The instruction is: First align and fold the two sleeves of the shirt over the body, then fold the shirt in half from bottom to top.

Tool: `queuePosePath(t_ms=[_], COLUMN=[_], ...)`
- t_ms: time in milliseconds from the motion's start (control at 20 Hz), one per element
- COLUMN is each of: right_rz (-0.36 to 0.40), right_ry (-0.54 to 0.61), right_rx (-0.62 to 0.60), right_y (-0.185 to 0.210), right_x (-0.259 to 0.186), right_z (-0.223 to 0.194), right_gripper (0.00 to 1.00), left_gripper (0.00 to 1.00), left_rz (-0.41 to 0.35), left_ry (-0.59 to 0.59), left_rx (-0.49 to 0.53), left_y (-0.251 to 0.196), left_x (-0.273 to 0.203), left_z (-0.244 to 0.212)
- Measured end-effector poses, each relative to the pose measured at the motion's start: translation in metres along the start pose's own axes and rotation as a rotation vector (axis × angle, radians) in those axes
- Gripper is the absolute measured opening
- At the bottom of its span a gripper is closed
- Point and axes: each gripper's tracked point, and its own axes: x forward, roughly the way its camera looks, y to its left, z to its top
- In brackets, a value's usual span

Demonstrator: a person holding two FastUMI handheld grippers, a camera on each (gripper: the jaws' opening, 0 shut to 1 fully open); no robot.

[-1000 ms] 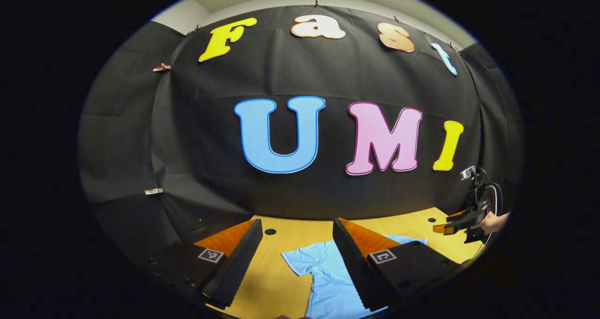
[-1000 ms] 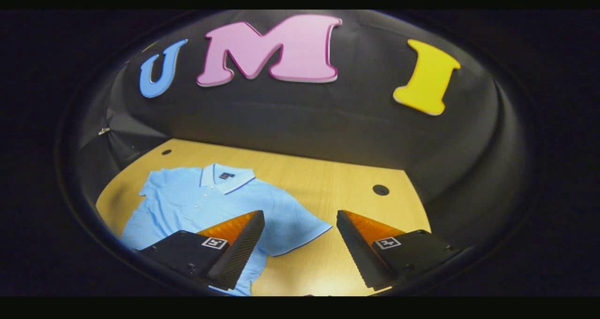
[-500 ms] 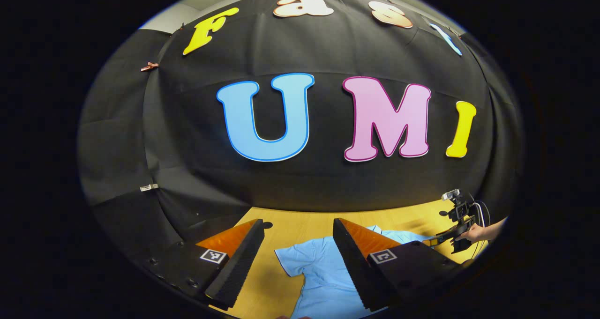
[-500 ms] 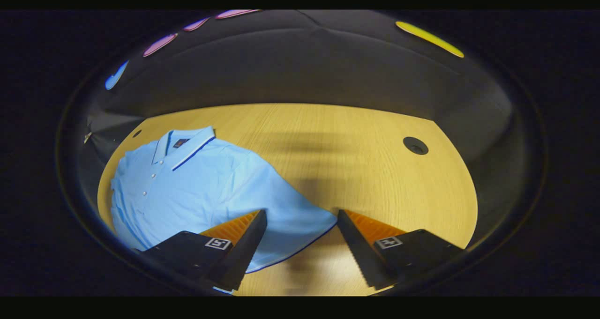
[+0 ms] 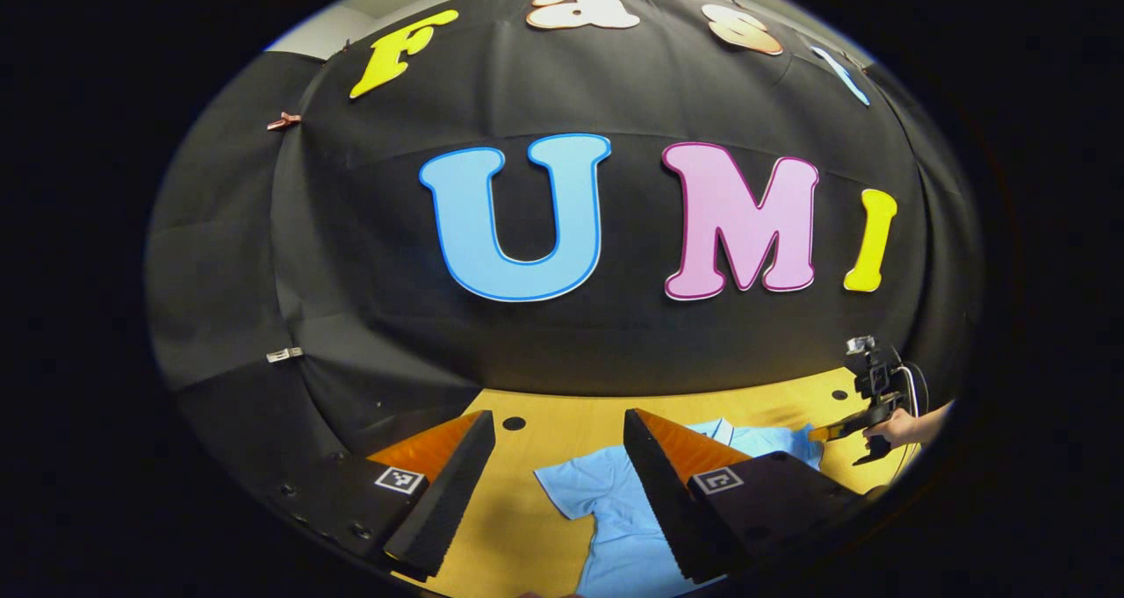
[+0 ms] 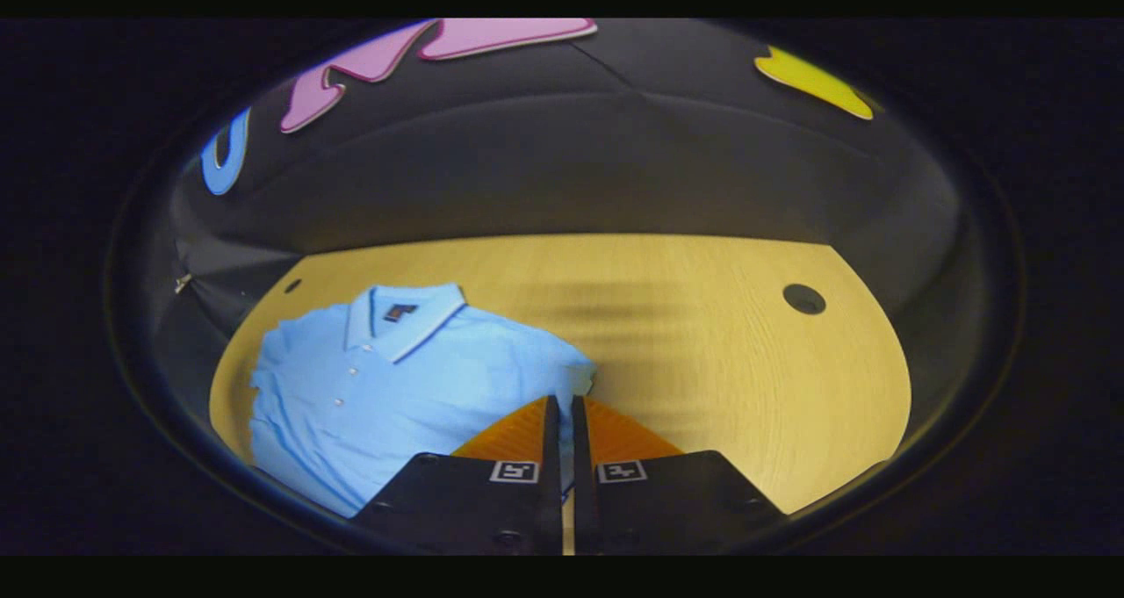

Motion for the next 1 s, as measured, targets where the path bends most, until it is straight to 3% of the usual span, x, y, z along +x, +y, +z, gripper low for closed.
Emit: queuePosePath(t_ms=[150,200,250,300,350,400,550,600,750,800,850,1000], right_rz=[0.129,0.148,0.149,0.145,0.132,0.106,0.129,0.137,0.151,0.161,0.169,0.164], right_ry=[-0.002,0.007,0.026,0.059,0.096,0.140,0.204,0.188,0.115,0.096,0.077,0.014], right_rx=[0.032,0.015,-0.016,-0.042,-0.061,-0.068,0.021,0.033,0.039,0.038,0.033,0.036], right_y=[0.056,0.068,0.076,0.080,0.080,0.078,0.087,0.088,0.091,0.092,0.091,0.079], right_x=[-0.010,-0.010,-0.007,-0.001,0.006,0.014,0.026,0.025,0.001,-0.013,-0.026,-0.066], right_z=[0.006,0.004,-0.005,-0.017,-0.030,-0.043,-0.063,-0.059,-0.036,-0.028,-0.022,-0.008], right_gripper=[0.09,0.05,0.15,0.03,0.03,0.10,0.57,0.58,0.94,0.89,0.96,0.97], left_gripper=[0.95,0.95,0.95,0.95,0.95,0.95,0.96,0.96,0.97,0.97,0.97,0.97], left_rz=[0.013,0.010,0.003,-0.007,-0.020,-0.036,-0.065,-0.070,-0.065,-0.057,-0.046,-0.028], left_ry=[0.020,0.026,0.032,0.040,0.059,0.085,0.224,0.262,0.325,0.342,0.367,0.447], left_rx=[-0.045,-0.056,-0.056,-0.051,-0.046,-0.048,-0.117,-0.155,-0.195,-0.174,-0.145,-0.078], left_y=[0.015,0.018,0.018,0.019,0.018,0.017,0.016,0.015,0.024,0.030,0.037,0.041], left_x=[-0.003,-0.003,-0.001,0.001,0.007,0.013,0.043,0.055,0.097,0.117,0.137,0.192], left_z=[-0.014,-0.017,-0.022,-0.029,-0.039,-0.049,-0.097,-0.110,-0.138,-0.146,-0.154,-0.187])
